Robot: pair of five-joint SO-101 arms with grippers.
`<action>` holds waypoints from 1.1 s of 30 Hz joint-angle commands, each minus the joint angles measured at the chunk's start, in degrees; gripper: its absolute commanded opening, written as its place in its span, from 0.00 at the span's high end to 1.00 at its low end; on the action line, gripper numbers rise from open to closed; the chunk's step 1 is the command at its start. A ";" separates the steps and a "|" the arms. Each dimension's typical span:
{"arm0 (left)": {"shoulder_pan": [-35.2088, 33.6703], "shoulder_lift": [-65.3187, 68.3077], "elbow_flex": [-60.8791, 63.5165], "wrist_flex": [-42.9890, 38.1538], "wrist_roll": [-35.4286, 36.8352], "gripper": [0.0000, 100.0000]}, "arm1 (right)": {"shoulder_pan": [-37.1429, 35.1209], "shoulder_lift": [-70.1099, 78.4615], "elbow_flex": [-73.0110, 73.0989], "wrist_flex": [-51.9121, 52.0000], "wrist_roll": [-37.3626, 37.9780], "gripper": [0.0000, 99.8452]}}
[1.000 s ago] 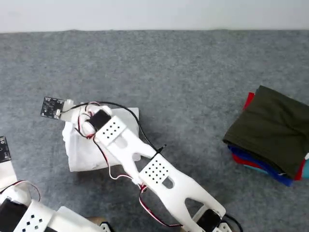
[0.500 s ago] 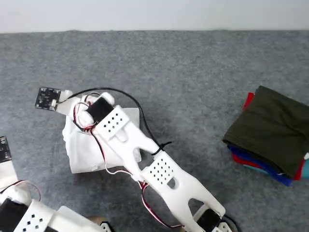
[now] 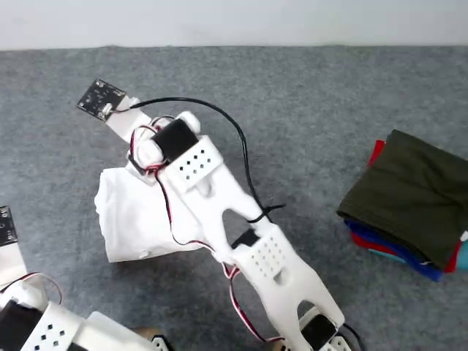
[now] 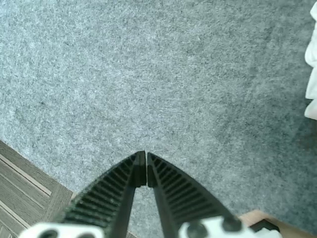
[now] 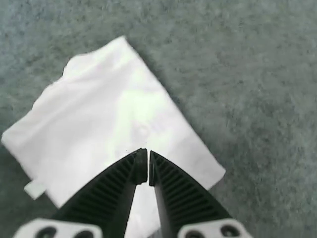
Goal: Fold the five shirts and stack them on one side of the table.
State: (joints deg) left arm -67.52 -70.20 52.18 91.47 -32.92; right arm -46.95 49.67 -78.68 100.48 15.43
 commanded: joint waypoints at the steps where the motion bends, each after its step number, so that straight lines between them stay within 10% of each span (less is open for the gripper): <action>1: 0.00 -0.35 -0.75 -1.23 0.53 0.98 | 0.31 -13.85 17.23 2.59 -2.81 0.99; 11: 0.00 -0.35 -0.75 -0.97 0.53 0.98 | -3.30 -26.42 49.85 1.89 -5.80 0.99; 33: -0.09 -0.35 -0.84 -1.14 0.53 0.98 | -1.54 -20.09 42.55 2.33 -5.80 0.99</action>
State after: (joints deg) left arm -67.52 -70.20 52.18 91.47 -32.92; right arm -50.37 37.36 -32.62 100.31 10.15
